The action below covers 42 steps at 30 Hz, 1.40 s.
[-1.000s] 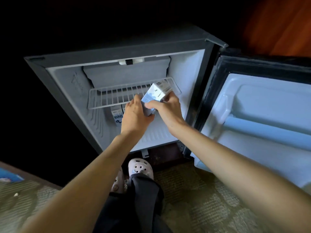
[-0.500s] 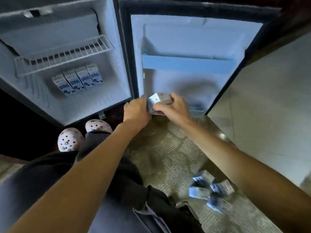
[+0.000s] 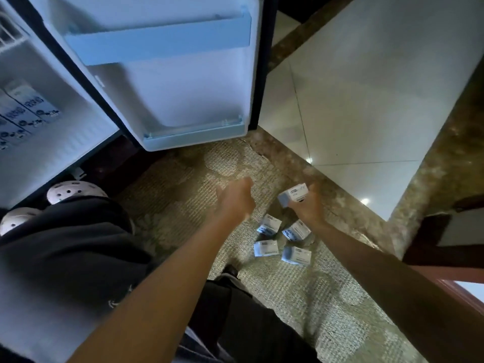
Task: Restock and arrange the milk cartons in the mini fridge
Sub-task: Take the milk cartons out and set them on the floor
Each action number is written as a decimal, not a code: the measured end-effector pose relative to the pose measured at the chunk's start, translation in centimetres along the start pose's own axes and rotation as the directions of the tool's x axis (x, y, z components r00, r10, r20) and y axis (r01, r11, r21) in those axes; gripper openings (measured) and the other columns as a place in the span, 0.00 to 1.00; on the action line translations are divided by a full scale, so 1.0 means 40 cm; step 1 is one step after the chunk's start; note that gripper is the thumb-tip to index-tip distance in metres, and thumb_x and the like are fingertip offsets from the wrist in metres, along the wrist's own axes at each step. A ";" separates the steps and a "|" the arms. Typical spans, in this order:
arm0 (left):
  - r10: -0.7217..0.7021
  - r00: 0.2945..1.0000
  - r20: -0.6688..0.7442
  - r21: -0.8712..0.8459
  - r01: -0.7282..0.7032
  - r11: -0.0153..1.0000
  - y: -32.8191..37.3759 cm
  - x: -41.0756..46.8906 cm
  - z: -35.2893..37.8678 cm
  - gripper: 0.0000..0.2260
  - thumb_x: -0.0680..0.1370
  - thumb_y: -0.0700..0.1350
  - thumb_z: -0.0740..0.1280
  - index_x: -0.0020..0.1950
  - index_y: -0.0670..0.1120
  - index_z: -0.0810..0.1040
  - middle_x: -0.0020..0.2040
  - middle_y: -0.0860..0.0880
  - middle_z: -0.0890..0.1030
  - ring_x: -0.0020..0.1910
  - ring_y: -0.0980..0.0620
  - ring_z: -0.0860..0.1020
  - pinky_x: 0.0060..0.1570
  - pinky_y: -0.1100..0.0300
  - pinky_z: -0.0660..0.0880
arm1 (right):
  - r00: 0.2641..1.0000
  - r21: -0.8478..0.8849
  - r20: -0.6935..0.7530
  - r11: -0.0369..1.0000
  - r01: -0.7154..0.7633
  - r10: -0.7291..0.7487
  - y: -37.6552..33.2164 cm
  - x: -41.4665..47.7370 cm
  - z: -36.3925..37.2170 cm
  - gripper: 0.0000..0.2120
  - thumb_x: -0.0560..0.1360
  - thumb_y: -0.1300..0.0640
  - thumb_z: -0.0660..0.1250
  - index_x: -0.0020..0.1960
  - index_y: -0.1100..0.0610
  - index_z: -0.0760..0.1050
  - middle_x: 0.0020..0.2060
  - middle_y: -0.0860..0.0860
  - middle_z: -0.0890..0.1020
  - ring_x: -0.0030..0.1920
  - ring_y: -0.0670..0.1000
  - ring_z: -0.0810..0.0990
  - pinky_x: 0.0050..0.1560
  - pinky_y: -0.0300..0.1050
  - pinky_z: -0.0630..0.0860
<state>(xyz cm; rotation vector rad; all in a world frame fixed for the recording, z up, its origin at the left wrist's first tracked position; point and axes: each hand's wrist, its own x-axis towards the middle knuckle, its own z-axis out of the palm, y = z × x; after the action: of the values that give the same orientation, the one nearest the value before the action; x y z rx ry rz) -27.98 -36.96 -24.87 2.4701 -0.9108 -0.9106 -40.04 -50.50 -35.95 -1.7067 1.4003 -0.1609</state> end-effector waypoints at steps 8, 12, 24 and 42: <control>-0.095 0.995 0.033 0.099 0.092 0.991 -0.052 -0.021 0.028 0.19 0.76 0.33 0.63 0.66 0.43 0.71 0.62 0.44 0.76 0.63 0.46 0.73 0.70 0.43 0.64 | 0.994 -0.259 0.105 0.966 0.009 0.019 0.080 0.088 0.080 0.36 0.67 0.63 0.75 0.69 0.66 0.59 0.63 0.63 0.72 0.65 0.60 0.72 0.64 0.49 0.69; -0.097 0.994 0.045 0.116 0.091 0.989 -0.048 -0.012 0.039 0.17 0.76 0.32 0.62 0.65 0.41 0.71 0.60 0.42 0.78 0.61 0.46 0.75 0.69 0.42 0.64 | 0.989 -0.284 0.132 0.958 -0.031 0.071 0.113 0.104 0.117 0.34 0.68 0.66 0.74 0.68 0.64 0.61 0.63 0.63 0.72 0.65 0.61 0.73 0.64 0.51 0.70; -0.090 0.992 0.093 0.065 0.084 0.994 -0.037 -0.013 0.040 0.16 0.79 0.35 0.60 0.67 0.41 0.70 0.62 0.41 0.75 0.59 0.47 0.76 0.51 0.64 0.71 | 0.966 -0.573 0.207 0.820 -0.010 0.157 0.098 0.107 0.112 0.38 0.70 0.55 0.73 0.71 0.65 0.58 0.68 0.63 0.68 0.68 0.61 0.69 0.67 0.54 0.69; -0.218 0.886 -0.409 -0.077 0.204 0.976 -0.232 -0.084 -0.415 0.14 0.78 0.40 0.59 0.61 0.44 0.76 0.59 0.42 0.79 0.57 0.43 0.77 0.56 0.52 0.75 | 0.383 -0.171 0.461 0.344 0.923 -0.800 -0.555 -0.229 0.287 0.19 0.74 0.69 0.61 0.64 0.64 0.69 0.58 0.60 0.76 0.56 0.58 0.78 0.56 0.51 0.77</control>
<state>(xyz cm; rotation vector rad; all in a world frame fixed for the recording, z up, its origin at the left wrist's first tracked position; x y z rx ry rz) -14.57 -26.21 -16.04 2.6224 -0.4841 -0.4184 -20.39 -37.50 -23.58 -2.5878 0.0908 -0.1952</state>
